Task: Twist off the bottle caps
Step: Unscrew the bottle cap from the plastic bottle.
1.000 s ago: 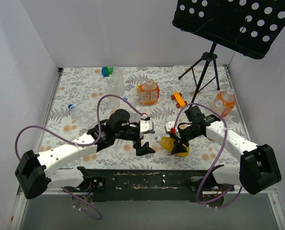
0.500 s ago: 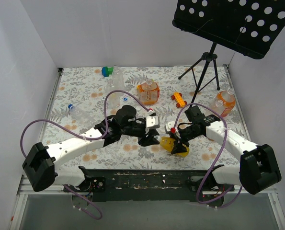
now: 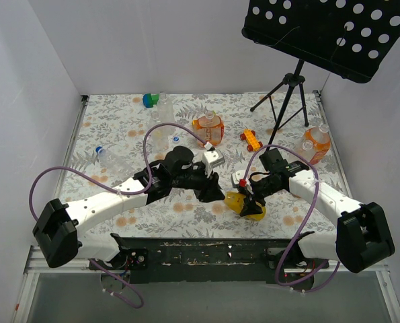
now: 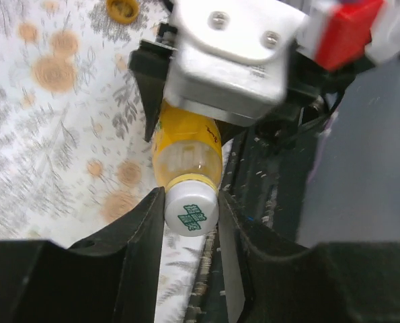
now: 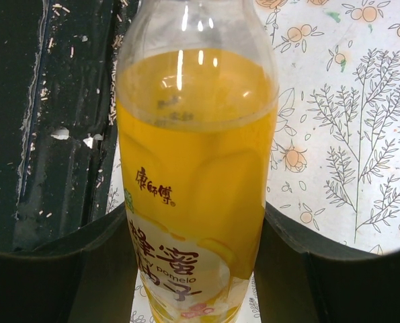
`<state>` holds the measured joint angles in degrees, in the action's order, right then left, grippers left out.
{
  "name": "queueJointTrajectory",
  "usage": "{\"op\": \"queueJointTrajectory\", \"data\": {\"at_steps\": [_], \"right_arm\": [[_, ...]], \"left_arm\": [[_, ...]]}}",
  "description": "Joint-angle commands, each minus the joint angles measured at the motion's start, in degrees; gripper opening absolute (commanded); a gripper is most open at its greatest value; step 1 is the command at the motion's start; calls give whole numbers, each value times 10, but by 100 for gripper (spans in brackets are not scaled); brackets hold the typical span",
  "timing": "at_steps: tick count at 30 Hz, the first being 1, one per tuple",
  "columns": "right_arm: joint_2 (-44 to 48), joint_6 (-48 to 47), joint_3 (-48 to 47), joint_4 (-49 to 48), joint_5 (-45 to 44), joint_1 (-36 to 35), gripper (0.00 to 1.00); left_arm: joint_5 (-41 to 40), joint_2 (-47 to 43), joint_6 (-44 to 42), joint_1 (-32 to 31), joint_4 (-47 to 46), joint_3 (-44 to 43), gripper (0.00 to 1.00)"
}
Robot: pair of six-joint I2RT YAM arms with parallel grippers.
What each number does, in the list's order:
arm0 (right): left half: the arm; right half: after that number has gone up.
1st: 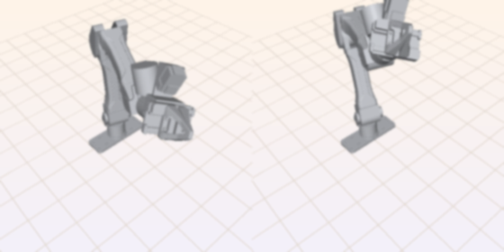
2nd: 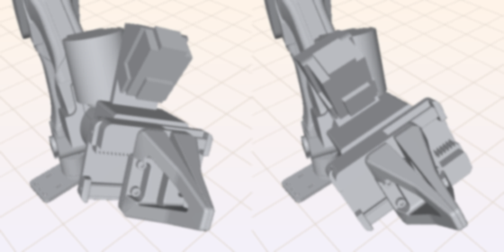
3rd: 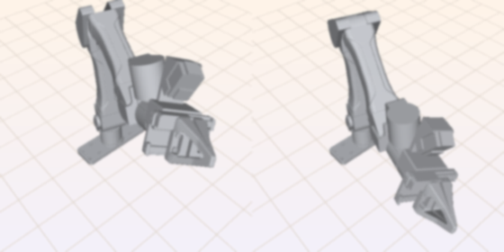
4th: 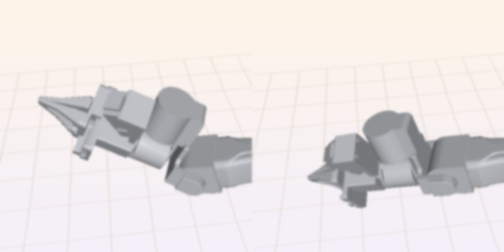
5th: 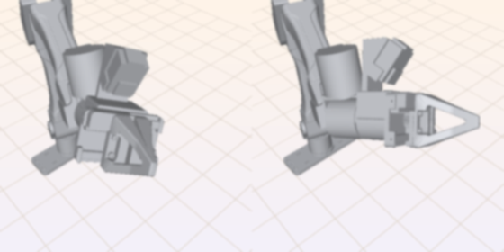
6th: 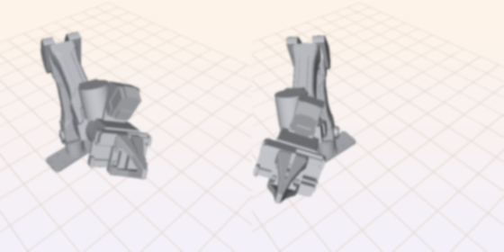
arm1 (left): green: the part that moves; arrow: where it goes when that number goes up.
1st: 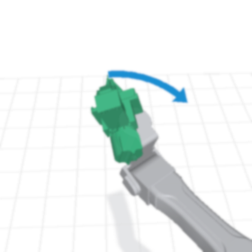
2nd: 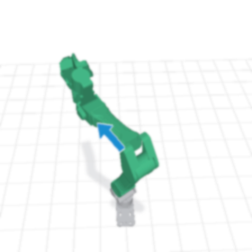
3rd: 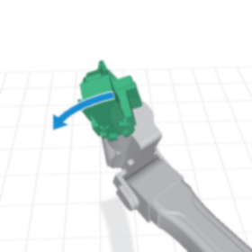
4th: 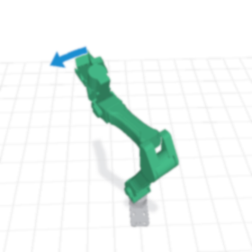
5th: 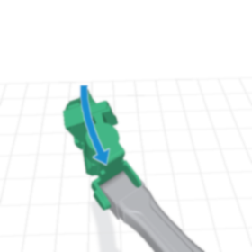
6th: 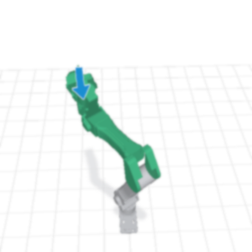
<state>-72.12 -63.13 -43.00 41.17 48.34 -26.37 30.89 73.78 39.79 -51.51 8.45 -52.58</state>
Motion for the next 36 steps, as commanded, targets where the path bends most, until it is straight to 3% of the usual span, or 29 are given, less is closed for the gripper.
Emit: {"op": "queueJointTrajectory", "data": {"at_steps": [1, 4, 6, 17, 18, 21, 23, 27, 31, 36], "right_arm": [[-7, -16, 1, 8, -18, -5, 10], [-7, -16, 0, 8, -19, -5, 10], [-8, -16, 0, 8, -18, -5, 10], [-8, -15, 3, 7, -21, -5, 10], [-11, -15, 1, 7, -21, -5, 10], [-12, -15, 2, 8, -21, -5, 10], [-11, -14, 2, 7, -20, -5, 10], [-12, -14, 1, 8, -20, -5, 10], [-11, -15, 1, 8, -20, -5, 10], [-9, -16, 1, 8, -21, -5, 10]], "left_arm": [[-96, -20, 320, 2, 16, -22, 0], [-157, -23, 507, 1, 85, -41, 0], [-167, -30, 554, -1, 98, -46, 0], [-194, -39, 535, -3, 108, -61, 0], [-196, -41, 530, -3, 108, -64, 4], [-203, -55, 508, -3, 112, -71, 39], [-204, -66, 484, -3, 117, -74, 56], [-205, -94, 421, -1, 134, -75, 81], [-191, -136, 319, 1, 146, -55, 97], [-176, -204, 160, 2, 134, -11, 98]]}}
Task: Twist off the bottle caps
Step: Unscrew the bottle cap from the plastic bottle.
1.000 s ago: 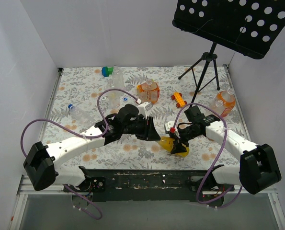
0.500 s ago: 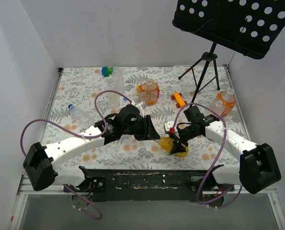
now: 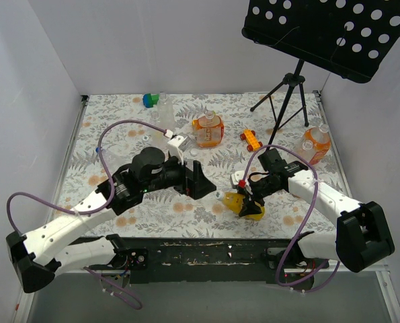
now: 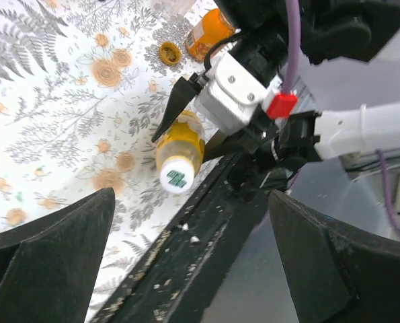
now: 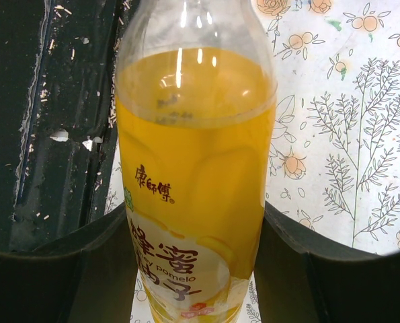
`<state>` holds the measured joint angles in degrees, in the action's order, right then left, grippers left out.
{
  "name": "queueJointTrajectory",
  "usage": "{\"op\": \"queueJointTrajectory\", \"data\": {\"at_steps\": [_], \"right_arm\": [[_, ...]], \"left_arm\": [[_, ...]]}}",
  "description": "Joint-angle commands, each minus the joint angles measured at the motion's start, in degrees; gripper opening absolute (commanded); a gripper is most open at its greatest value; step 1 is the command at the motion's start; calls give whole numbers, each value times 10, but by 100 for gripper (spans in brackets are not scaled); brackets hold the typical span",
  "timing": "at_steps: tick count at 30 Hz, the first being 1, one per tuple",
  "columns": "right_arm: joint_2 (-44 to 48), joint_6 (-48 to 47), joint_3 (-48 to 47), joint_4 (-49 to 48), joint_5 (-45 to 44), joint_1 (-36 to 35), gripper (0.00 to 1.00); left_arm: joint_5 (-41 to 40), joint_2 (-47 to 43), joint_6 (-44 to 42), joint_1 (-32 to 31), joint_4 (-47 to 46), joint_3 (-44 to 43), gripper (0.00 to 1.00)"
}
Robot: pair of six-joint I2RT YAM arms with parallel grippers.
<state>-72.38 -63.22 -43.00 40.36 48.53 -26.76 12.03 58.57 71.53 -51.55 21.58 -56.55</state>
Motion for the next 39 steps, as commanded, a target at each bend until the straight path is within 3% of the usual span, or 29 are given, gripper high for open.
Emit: {"op": "queueJointTrajectory", "data": {"at_steps": [1, 15, 39], "right_arm": [[-6, -15, 1, 17, -22, -1, 10], [-8, -16, 2, 17, -22, -1, 10], [-10, -17, 2, 19, -21, -1, 10]], "left_arm": [[14, -61, -180, 3, 0, 35, 98], [94, -62, -377, 2, -43, 65, 98], [155, -43, -461, 2, -66, 95, 98]]}}
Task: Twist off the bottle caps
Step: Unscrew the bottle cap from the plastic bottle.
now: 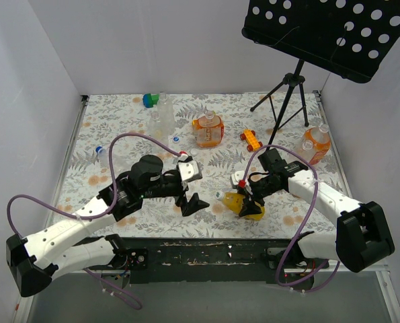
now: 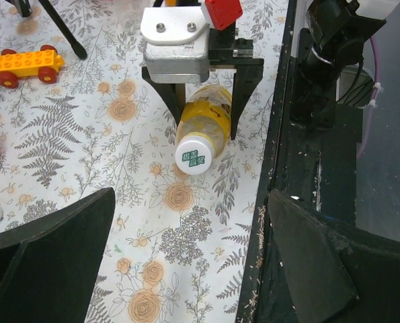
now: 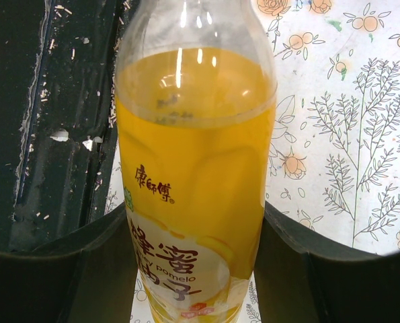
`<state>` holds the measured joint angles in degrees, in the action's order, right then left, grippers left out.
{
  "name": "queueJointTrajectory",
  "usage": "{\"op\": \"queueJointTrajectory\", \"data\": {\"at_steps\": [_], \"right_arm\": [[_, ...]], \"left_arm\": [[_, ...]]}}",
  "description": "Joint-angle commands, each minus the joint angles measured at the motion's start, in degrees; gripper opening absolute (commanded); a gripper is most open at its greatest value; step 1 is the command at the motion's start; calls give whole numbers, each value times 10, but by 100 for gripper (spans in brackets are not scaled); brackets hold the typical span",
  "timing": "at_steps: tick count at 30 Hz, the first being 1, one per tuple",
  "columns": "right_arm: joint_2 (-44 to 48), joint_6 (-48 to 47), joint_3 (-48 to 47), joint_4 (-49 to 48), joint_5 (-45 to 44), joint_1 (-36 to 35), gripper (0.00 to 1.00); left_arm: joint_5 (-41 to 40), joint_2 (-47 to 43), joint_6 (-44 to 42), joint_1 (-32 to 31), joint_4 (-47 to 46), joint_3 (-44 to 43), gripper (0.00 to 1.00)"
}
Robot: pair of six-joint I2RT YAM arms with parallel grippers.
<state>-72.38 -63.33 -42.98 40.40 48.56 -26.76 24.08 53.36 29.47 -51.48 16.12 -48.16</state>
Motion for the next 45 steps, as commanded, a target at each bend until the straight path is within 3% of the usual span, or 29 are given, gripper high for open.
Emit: {"op": "queueJointTrajectory", "data": {"at_steps": [1, 16, 35, 38, 43, 45], "right_arm": [[-11, -17, 2, 19, -21, -1, 10], [-9, -18, 3, 18, -21, -2, 10], [-11, -18, 1, 19, -21, -3, 10], [-11, -18, 2, 19, -21, -3, 10], [-12, -18, 2, 19, -23, -3, 10], [-12, -18, 2, 19, -23, -3, 10]], "left_arm": [[40, 13, -49, 2, -12, 11, 98], [76, 129, -123, 2, -54, -30, 97], [111, 194, -86, 2, -57, -61, 56], [120, 198, -80, 1, -56, -62, 42], [121, 194, -38, 1, -61, -68, 4], [112, 191, 0, 2, -64, -69, 0]]}}
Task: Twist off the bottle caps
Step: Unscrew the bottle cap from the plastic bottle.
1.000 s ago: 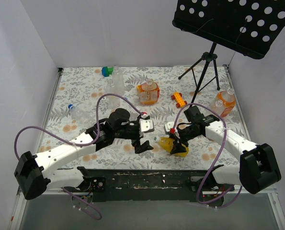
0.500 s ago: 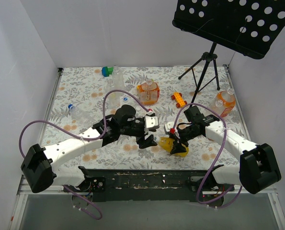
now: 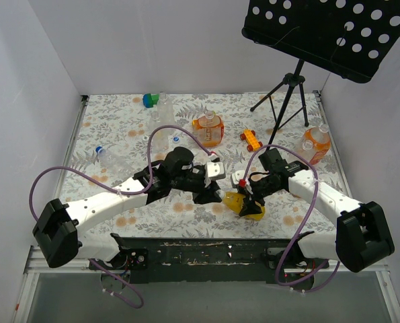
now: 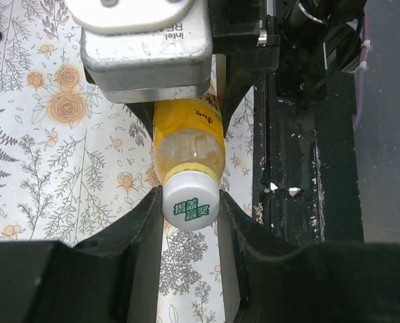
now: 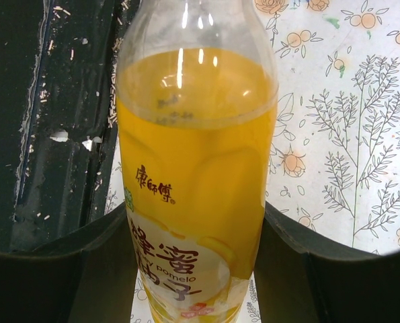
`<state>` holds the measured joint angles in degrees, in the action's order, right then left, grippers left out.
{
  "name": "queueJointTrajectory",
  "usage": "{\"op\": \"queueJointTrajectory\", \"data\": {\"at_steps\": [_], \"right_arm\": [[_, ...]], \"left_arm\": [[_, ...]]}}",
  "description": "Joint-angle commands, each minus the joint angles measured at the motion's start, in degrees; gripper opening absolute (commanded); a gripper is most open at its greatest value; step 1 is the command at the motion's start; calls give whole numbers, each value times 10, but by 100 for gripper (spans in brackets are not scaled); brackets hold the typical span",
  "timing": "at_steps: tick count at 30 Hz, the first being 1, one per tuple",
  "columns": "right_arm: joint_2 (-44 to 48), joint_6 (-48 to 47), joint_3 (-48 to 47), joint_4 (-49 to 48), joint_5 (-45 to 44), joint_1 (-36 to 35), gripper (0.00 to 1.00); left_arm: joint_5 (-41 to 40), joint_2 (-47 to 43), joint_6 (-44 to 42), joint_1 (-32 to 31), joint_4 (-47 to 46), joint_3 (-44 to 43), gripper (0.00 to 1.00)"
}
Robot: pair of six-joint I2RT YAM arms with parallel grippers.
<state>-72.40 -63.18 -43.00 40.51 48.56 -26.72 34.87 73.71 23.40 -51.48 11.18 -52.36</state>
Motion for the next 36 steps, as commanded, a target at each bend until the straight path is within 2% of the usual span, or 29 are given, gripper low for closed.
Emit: {"op": "queueJointTrajectory", "data": {"at_steps": [1, 5, 10, 12, 16, 26, 36], "right_arm": [[-12, -19, 2, 18, -23, -4, 10], [-13, -17, 2, 15, -28, -4, 10], [-16, -14, 2, 13, -31, -4, 10], [-16, -13, 2, 13, -31, -5, 10], [-19, -12, 2, 11, -33, -7, 10], [-18, -11, 4, 10, -36, -7, 10], [-20, -12, 4, 11, -36, -9, 10]], "left_arm": [[-1, -16, 84, 2, -17, -27, 0], [-15, -36, 224, 1, -33, -19, 0], [-138, -89, 506, 2, -43, 3, 0], [-181, -99, 619, 2, -18, -5, 0], [-191, -54, 737, 2, 76, -64, 0], [-232, 6, 829, 2, 155, -129, 0], [-248, -23, 801, 2, 156, -129, 0]]}}
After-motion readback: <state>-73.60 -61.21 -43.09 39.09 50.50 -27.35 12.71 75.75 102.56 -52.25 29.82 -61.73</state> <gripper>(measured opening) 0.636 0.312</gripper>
